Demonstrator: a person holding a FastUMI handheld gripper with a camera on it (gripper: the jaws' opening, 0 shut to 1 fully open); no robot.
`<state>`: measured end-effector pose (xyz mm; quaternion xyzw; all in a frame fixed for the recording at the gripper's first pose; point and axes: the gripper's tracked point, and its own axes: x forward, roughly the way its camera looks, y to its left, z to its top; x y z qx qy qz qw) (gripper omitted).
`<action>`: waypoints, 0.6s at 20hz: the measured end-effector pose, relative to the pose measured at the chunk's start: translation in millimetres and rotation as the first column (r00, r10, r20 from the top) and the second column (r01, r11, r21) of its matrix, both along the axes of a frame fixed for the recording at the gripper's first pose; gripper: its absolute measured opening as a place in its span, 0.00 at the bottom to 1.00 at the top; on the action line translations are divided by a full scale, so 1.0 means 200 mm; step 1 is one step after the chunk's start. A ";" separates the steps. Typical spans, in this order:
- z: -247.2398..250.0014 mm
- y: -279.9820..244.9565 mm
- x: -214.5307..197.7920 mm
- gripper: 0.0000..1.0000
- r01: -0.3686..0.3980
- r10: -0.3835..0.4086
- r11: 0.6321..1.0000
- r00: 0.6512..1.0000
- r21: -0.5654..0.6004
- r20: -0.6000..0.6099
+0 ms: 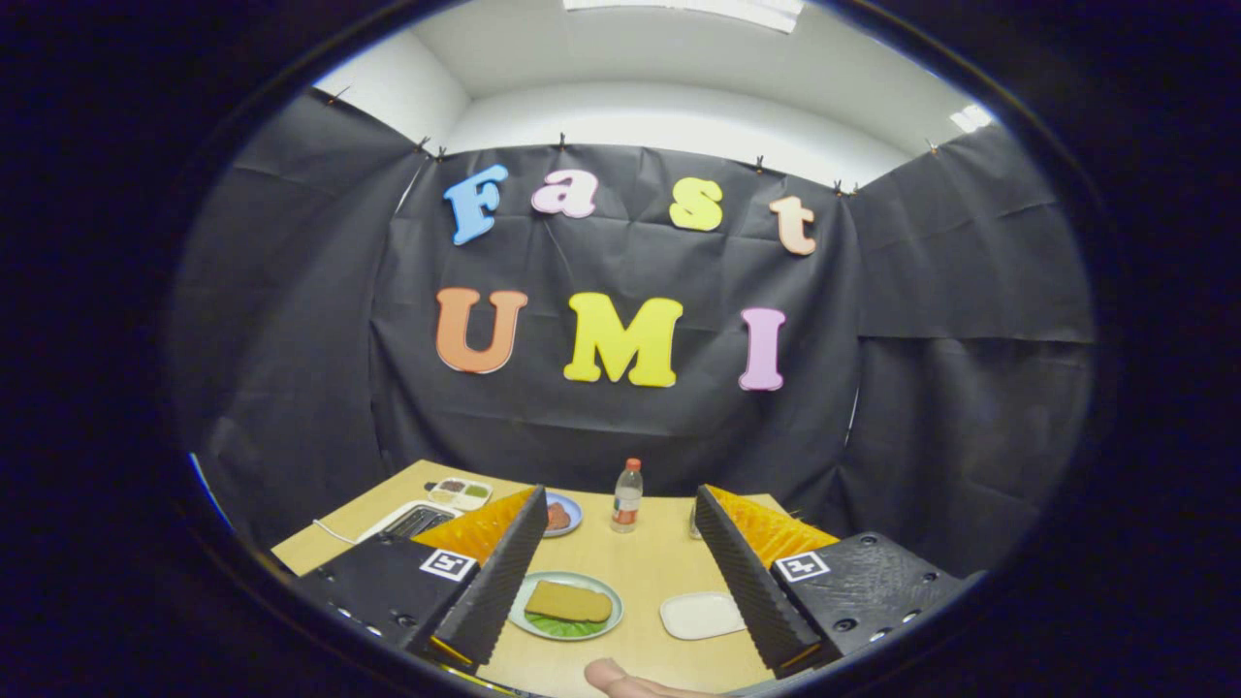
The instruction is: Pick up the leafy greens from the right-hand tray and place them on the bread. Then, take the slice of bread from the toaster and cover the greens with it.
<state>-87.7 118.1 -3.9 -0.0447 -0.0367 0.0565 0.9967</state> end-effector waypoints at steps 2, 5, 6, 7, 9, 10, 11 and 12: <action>0.06 -0.03 -0.04 0.96 -0.011 0.010 1.000 1.000 0.016 0.025; 0.10 -0.05 -0.06 0.96 -0.038 0.037 0.999 0.998 0.013 0.059; 0.12 -0.06 -0.06 0.96 -0.045 0.045 0.999 0.997 0.007 0.063; 0.12 -0.06 -0.07 0.96 -0.059 0.058 0.998 0.996 0.010 0.067; 0.15 -0.07 -0.08 0.96 -0.077 0.075 0.997 0.994 0.023 0.082; 0.16 -0.08 -0.07 0.96 -0.074 0.072 0.997 0.993 0.015 0.095; 0.17 -0.09 -0.07 0.96 -0.073 0.072 0.997 0.992 0.010 0.105; 0.16 -0.09 -0.06 0.96 -0.071 0.070 0.997 0.992 0.004 0.105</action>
